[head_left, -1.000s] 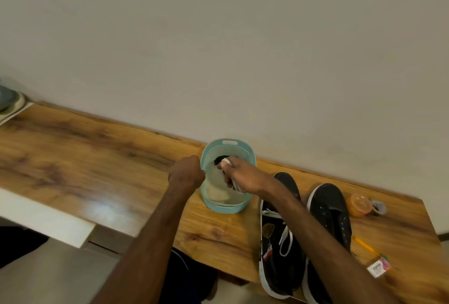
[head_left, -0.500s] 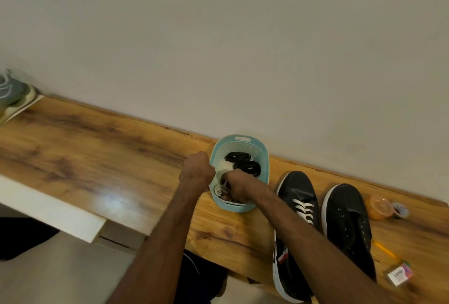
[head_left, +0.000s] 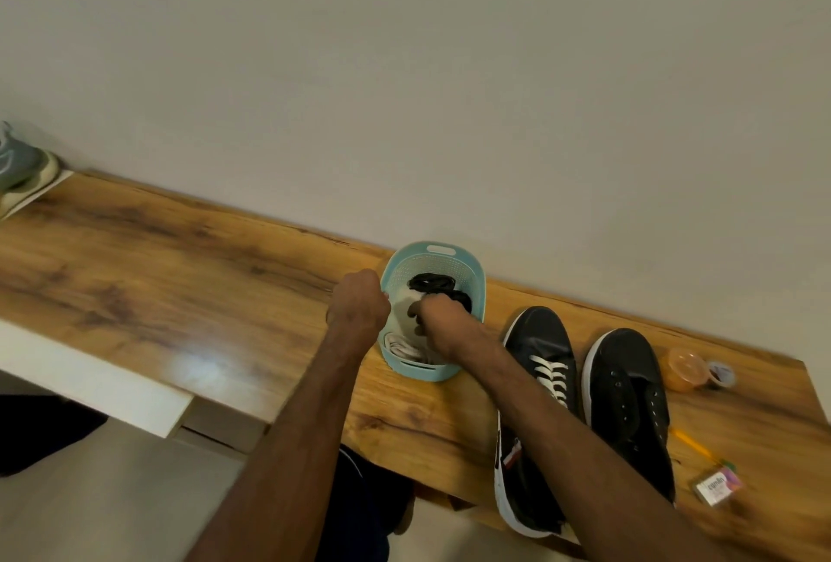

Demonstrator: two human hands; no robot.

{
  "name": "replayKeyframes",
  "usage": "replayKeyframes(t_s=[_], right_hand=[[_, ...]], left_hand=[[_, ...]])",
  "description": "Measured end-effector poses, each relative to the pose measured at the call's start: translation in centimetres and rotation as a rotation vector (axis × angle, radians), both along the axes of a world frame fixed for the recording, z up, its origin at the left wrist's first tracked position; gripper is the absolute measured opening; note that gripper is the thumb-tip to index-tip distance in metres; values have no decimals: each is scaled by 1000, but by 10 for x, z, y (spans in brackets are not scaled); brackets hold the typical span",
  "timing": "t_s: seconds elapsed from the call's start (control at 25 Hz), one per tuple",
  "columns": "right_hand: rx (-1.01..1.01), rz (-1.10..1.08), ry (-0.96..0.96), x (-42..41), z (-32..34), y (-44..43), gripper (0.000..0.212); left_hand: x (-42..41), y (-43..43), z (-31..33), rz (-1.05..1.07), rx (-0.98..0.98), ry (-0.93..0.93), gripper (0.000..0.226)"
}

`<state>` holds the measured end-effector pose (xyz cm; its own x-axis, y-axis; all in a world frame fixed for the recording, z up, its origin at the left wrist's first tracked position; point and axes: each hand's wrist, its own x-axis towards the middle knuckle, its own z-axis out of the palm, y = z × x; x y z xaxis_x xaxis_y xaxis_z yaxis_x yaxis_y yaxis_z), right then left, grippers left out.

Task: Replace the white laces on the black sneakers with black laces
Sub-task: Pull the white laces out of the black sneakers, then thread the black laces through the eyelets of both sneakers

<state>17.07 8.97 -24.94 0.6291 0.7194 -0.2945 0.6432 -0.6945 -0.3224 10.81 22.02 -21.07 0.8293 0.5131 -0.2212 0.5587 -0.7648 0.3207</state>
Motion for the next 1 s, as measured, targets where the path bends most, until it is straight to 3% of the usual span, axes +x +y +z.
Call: replayKeyframes(t_s=[0.08,0.2,0.28,0.36,0.48,0.6,0.68,0.8,0.92,1.0], right_hand=[[97,-30,-37,-2,17,-19,44],[320,-160,-73,-20,45,-70,35],[486,-292,-79,-44,57,-117,32],[517,-378,-97,-70,62,-170,28],[397,-439,-60,-100,53,-233,29],[361,-476,11,-110,40,-249,37],[406,-498,42,-113,36,-242,43],[391,-476,69,-120,28,-233,55],[357,-481,102,-124,24,-239,53],[334,-480,100,-126,27,-245,49]], left_hand=[[-3,-9,10,14,56,-84,23],[-10,-38,32,-56,92,-315,22],[-18,-68,45,-142,32,-437,21],[-33,-108,45,-239,-103,-481,18],[-57,-166,24,-367,-217,-273,23],[-64,-196,0,-399,-245,-49,46],[-65,-206,-8,-371,-191,-51,48],[-73,-216,-11,-318,-75,-115,27],[-84,-218,-9,-235,-136,-157,5],[-94,-219,-8,-203,-189,-192,11]])
